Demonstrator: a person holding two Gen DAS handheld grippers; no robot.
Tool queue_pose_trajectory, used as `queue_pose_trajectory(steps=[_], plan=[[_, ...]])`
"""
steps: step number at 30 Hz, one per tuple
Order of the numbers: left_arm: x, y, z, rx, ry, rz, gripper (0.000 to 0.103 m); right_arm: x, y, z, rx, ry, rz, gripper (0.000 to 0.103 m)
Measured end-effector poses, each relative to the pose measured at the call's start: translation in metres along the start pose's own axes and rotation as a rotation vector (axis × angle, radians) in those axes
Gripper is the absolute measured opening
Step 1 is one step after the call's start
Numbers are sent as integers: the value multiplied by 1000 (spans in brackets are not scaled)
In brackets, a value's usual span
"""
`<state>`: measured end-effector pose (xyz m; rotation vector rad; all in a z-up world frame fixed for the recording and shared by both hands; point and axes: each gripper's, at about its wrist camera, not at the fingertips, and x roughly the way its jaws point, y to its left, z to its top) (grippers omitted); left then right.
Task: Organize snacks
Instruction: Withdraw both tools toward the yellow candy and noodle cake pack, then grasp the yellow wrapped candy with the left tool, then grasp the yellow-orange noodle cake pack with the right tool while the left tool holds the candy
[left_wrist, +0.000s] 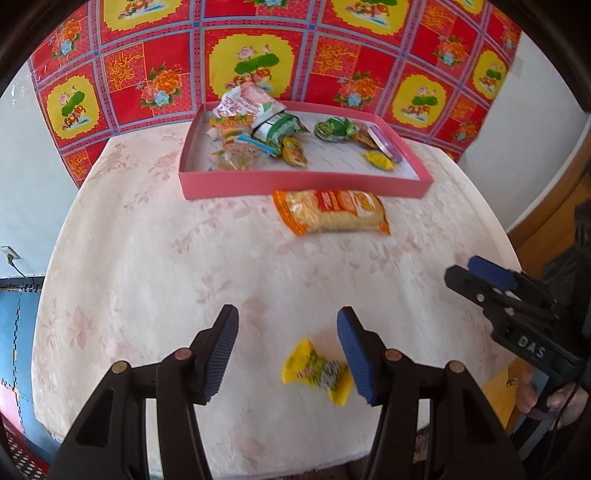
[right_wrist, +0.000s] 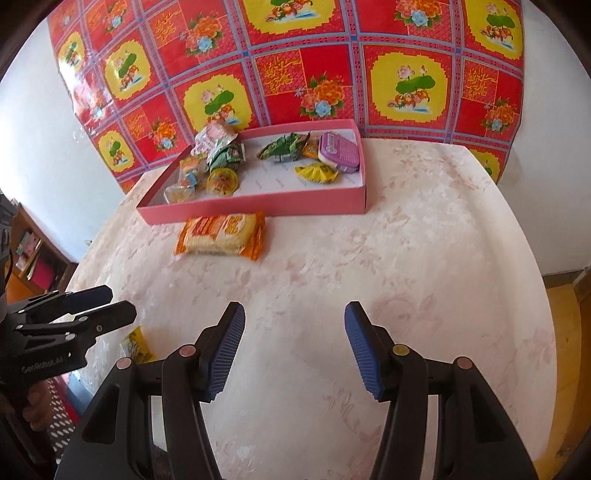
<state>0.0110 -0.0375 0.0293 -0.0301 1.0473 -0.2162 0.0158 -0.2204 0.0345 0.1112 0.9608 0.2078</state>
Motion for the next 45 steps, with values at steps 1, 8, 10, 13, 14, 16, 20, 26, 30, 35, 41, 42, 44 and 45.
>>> queue_pose_trajectory(steps=[1, 8, 10, 13, 14, 16, 20, 26, 30, 35, 41, 42, 44, 45], plan=[[-1, -1, -2, 6, 1, -3, 59, 0, 1, -1, -1, 3, -1, 58], [-4, -11, -21, 57, 16, -17, 59, 0, 6, -3, -7, 15, 0, 58], [-2, -12, -24, 68, 25, -17, 59, 0, 7, -4, -8, 16, -1, 58], [0, -13, -27, 77, 25, -15, 58, 0, 8, -4, -6, 20, -3, 58], [-1, -13, -28, 78, 20, -17, 58, 1, 8, -4, -4, 24, -3, 58], [-2, -14, -28, 85, 12, -24, 58, 2, 7, -5, -1, 31, -4, 58], [0, -19, -29, 110, 12, -32, 53, 3, 5, -4, 7, 36, -4, 58], [10, -27, -34, 143, 41, -29, 45, 3, 4, -4, 5, 31, -3, 58], [12, -29, -34, 159, 32, -14, 44, 4, 4, -3, 3, 31, -1, 58], [11, -28, -34, 158, 16, -11, 33, 4, 5, 0, -9, 25, 1, 58], [9, -9, -26, 93, -14, 22, 32, 8, 10, 9, -25, 18, 15, 58], [8, -3, -24, 72, -21, 31, 32, 10, 12, 11, -32, 17, 18, 58], [8, 8, -19, 41, -34, 51, 32, 13, 16, 15, -40, 17, 26, 58], [8, 14, -16, 21, -44, 75, 32, 15, 18, 18, -43, 19, 34, 58]])
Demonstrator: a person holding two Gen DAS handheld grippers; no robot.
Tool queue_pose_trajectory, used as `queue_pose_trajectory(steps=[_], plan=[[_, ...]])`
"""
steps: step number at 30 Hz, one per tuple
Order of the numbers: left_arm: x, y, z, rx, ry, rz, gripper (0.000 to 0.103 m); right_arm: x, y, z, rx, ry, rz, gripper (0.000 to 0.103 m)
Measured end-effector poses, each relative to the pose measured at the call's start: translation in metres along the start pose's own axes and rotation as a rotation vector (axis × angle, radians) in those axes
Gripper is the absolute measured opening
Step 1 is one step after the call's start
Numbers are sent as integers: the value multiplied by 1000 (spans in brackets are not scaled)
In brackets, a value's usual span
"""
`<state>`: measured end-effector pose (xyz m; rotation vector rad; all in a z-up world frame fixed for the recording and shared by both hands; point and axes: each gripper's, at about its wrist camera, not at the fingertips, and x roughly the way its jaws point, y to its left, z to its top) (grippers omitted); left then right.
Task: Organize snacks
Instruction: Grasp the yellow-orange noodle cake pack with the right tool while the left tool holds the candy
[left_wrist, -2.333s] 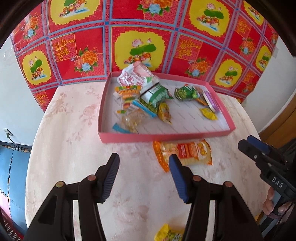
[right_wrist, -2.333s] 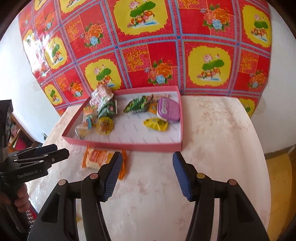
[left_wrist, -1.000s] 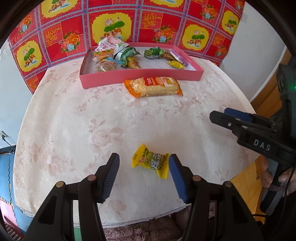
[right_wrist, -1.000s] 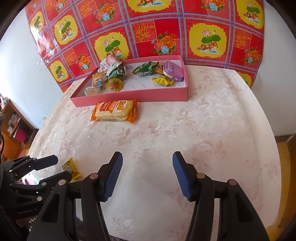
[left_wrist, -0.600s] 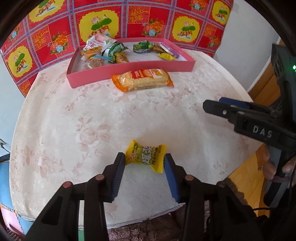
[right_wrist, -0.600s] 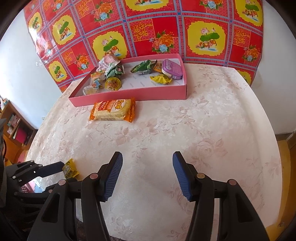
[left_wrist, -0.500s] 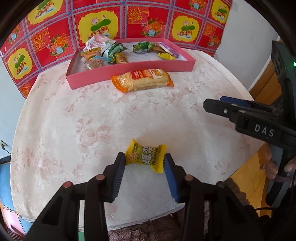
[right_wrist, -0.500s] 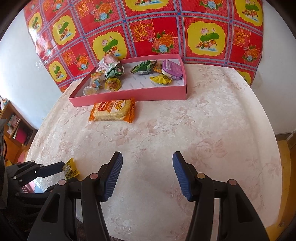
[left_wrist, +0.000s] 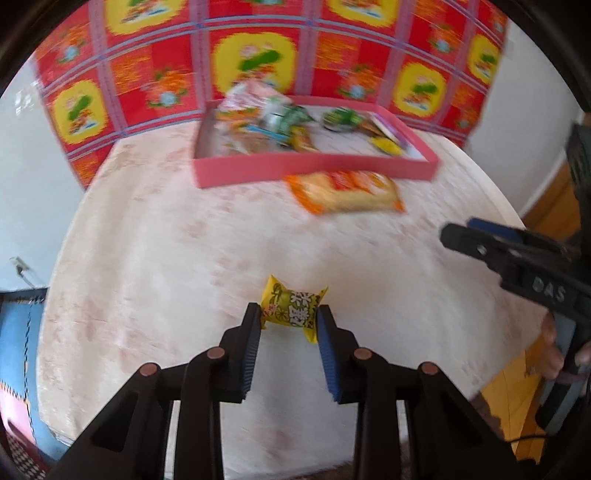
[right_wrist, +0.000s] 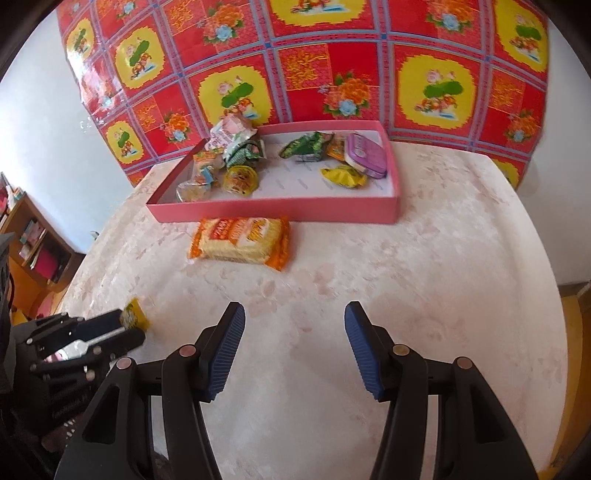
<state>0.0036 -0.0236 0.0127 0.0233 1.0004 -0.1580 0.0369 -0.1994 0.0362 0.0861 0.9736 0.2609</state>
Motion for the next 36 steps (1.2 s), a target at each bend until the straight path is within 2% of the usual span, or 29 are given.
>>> queue_pose_trajectory(steps=[7, 11, 18, 25, 31, 36], plan=[[4, 29, 17, -85, -48, 97, 32, 25, 18, 27, -44, -1, 54, 58], [6, 35, 22, -108, -69, 143, 32, 40, 20, 44, -49, -9, 57, 61], [5, 48, 26, -146, -75, 161, 32, 64, 22, 60, -57, 11, 76, 61], [3, 62, 22, -192, -72, 164, 32, 66, 36, 51, -87, 33, 117, 61], [3, 65, 17, -213, -64, 127, 32, 56, 56, 31, -145, 54, 148, 61], [4, 67, 11, -221, -57, 124, 32, 50, 64, 16, -155, 91, 206, 61]])
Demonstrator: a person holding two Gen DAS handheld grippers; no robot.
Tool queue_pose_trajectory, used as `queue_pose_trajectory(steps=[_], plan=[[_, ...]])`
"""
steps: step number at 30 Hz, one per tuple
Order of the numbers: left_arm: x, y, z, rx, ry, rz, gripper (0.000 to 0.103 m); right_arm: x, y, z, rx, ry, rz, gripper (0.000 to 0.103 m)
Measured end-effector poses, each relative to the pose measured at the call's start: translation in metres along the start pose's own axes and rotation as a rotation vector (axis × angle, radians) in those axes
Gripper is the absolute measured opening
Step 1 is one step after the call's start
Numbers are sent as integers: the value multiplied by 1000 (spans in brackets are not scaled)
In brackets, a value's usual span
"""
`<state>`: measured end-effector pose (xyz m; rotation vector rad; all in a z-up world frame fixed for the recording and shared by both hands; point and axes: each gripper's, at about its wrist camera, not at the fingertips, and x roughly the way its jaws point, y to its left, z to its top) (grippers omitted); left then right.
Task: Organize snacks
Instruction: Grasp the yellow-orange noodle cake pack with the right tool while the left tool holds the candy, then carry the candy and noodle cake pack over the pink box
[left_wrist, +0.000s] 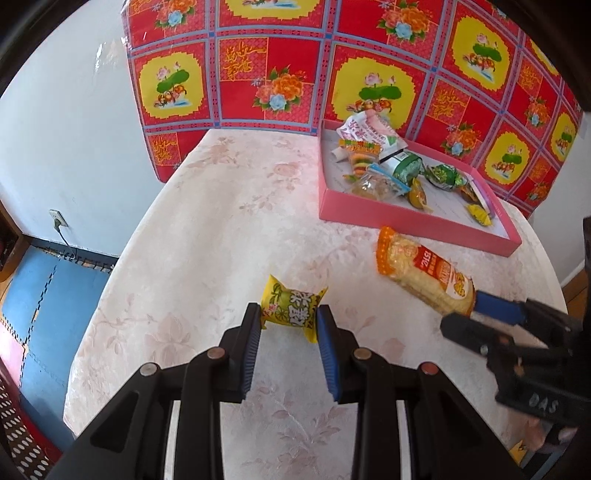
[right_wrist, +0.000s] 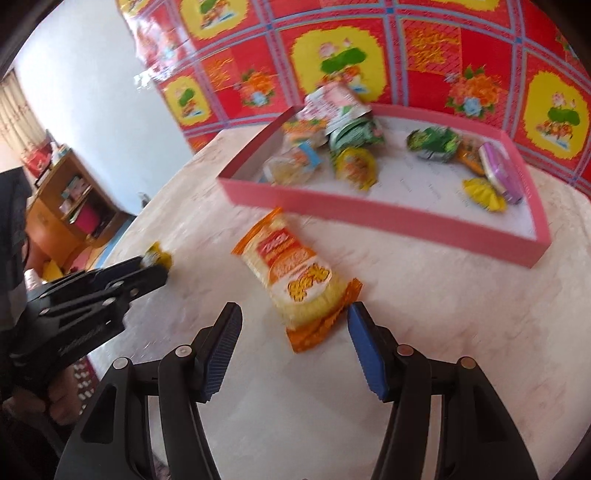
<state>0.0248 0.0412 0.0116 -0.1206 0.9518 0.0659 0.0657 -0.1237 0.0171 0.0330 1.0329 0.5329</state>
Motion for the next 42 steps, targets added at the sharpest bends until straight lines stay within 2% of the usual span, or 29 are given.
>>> queue_pose_trajectory(steps=[2, 8, 12, 20, 23, 28, 38, 42], plan=[[3, 2, -1, -7, 16, -4, 32, -3, 3, -2, -12, -5, 0, 61], [4, 5, -1, -19, 18, -18, 32, -10, 5, 11, -96, -56, -89, 61], [4, 7, -2, -17, 15, -22, 32, 4, 10, 23, -160, -5, -63, 62], [1, 14, -1, -19, 10, -43, 32, 26, 24, 25, -270, 46, -84, 62], [0, 13, 0, -16, 4, -51, 32, 29, 23, 23, -251, 40, -86, 61], [-5, 10, 3, -12, -8, -64, 32, 24, 25, 14, -246, 16, -109, 41], [-14, -16, 16, 28, -21, -109, 32, -19, -1, -3, -82, -59, -42, 40], [-19, -33, 28, 54, -38, -138, 32, -39, -7, -3, -68, -99, -58, 40]])
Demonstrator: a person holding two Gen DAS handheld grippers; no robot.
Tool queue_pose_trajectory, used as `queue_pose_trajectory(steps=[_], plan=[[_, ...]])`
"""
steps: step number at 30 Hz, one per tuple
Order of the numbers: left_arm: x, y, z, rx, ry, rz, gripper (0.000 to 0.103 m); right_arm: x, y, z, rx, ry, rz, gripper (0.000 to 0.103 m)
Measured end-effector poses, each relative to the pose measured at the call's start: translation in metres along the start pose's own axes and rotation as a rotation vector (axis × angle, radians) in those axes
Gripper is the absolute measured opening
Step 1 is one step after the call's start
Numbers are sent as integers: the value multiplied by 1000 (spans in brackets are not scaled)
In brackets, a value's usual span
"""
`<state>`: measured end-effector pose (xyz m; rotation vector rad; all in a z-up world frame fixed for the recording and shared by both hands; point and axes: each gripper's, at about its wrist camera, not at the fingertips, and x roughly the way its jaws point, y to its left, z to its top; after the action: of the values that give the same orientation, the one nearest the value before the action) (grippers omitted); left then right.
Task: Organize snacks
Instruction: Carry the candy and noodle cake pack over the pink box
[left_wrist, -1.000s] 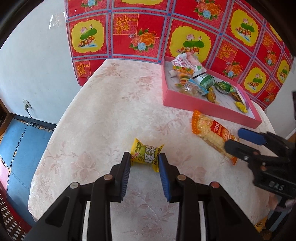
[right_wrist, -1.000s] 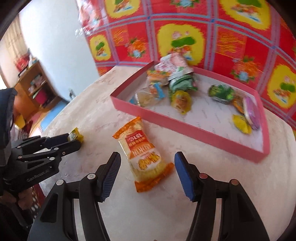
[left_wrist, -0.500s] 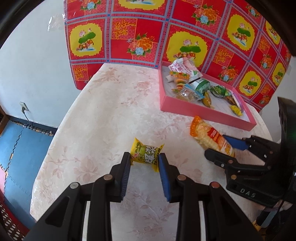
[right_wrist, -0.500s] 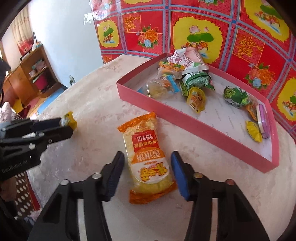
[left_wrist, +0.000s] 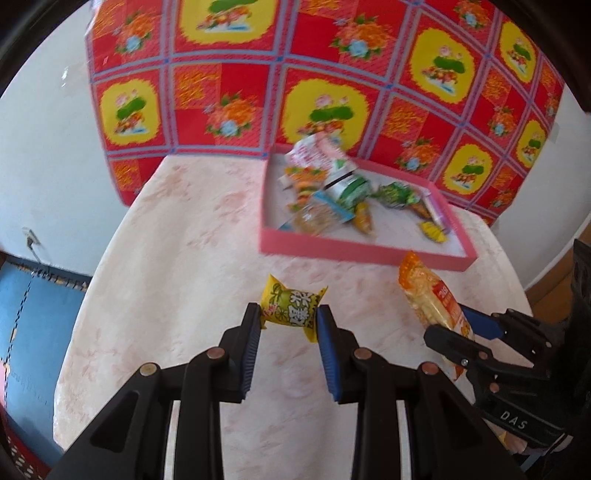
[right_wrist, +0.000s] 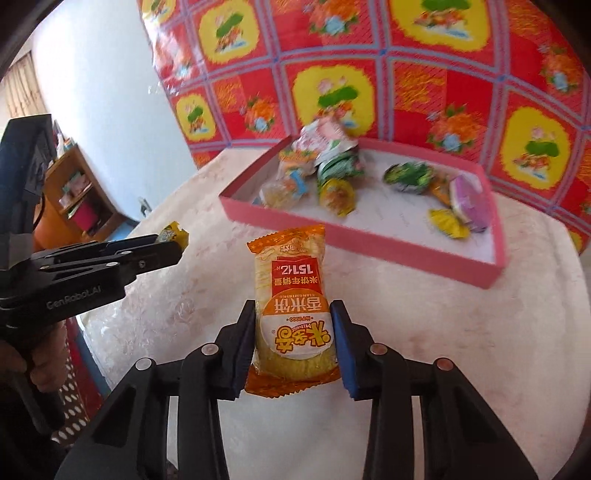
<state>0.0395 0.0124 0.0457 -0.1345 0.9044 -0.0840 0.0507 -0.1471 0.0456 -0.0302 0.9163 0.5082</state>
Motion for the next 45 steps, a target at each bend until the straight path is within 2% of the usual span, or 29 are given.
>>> queue_pose_trajectory(steps=[10, 23, 33, 45], plan=[[1, -37, 34, 77, -31, -32, 32, -18, -28, 17, 104, -47, -27, 40], [34, -67, 74, 140, -34, -46, 32, -3, -56, 49, 172, -69, -70, 40], [69, -74, 92, 165, -6, -43, 32, 20, -79, 68, 245, -60, -79, 40], [108, -72, 102, 160, 28, -12, 32, 49, -93, 78, 253, -59, -119, 40]])
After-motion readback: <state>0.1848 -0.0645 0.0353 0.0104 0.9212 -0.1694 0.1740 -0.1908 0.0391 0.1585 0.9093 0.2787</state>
